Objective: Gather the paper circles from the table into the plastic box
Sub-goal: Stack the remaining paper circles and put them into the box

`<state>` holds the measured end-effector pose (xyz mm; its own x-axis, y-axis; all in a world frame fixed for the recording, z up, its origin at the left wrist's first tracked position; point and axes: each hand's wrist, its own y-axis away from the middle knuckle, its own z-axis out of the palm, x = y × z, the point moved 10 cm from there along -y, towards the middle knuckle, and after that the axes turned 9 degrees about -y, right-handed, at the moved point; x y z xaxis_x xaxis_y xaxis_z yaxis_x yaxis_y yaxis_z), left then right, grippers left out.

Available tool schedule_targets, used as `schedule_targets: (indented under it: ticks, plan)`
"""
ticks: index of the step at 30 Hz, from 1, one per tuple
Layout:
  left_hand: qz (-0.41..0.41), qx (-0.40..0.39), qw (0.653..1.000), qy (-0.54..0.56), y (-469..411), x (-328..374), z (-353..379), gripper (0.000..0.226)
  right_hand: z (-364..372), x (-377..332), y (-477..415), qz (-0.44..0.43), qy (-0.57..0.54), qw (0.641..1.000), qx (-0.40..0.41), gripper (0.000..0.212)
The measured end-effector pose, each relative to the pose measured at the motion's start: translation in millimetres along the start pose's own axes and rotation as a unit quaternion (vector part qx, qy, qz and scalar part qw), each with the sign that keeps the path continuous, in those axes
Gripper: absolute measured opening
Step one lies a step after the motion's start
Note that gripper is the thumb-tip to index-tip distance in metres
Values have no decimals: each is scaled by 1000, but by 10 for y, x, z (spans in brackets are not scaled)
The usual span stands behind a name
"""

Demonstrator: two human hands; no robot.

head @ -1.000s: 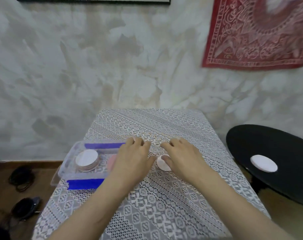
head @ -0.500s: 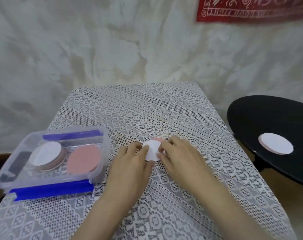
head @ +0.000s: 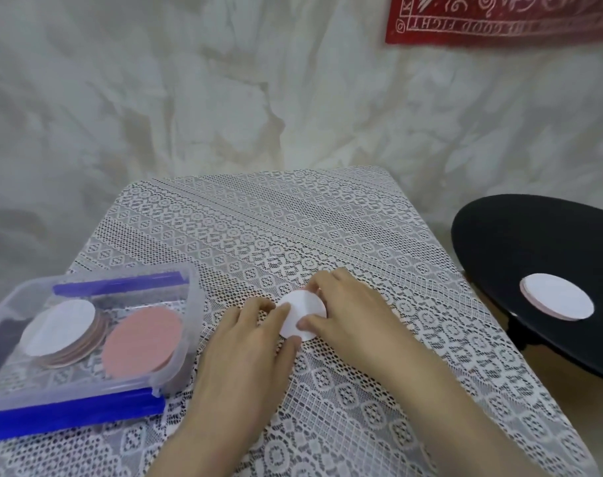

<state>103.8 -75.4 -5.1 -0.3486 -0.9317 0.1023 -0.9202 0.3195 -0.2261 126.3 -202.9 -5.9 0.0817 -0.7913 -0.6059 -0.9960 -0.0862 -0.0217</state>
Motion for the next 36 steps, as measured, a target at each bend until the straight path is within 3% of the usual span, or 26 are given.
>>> schedule_targets:
  ticks: [9,13,15,18,22,26,29,33,36]
  plan:
    - [-10,13,999,45,153,-25,-94,56,-102,58,258,11,-79,996,40,3]
    - [-12,26,986,166,276,5,-228,38,-1,69,504,24,-234,972,-9,16]
    - [-24,15,972,233,336,-7,-208,16,92,-4,615,17,-260,964,-57,15]
    - [-31,30,963,267,413,-54,-208,13,153,-71,660,14,-272,959,-75,23]
    - [-68,6,957,282,475,-154,-175,13,26,10,587,26,-238,971,-12,24]
    - [-72,-8,962,262,476,-209,-152,12,-120,67,472,22,-81,995,50,28]
    - [-82,-17,960,269,447,-228,-122,16,-128,40,339,21,-7,998,60,44]
    - [-106,-20,954,279,406,-277,-91,3,-70,151,181,70,47,996,38,68]
    - [-105,-22,957,268,371,-274,-90,5,-50,170,110,81,20,996,30,54]
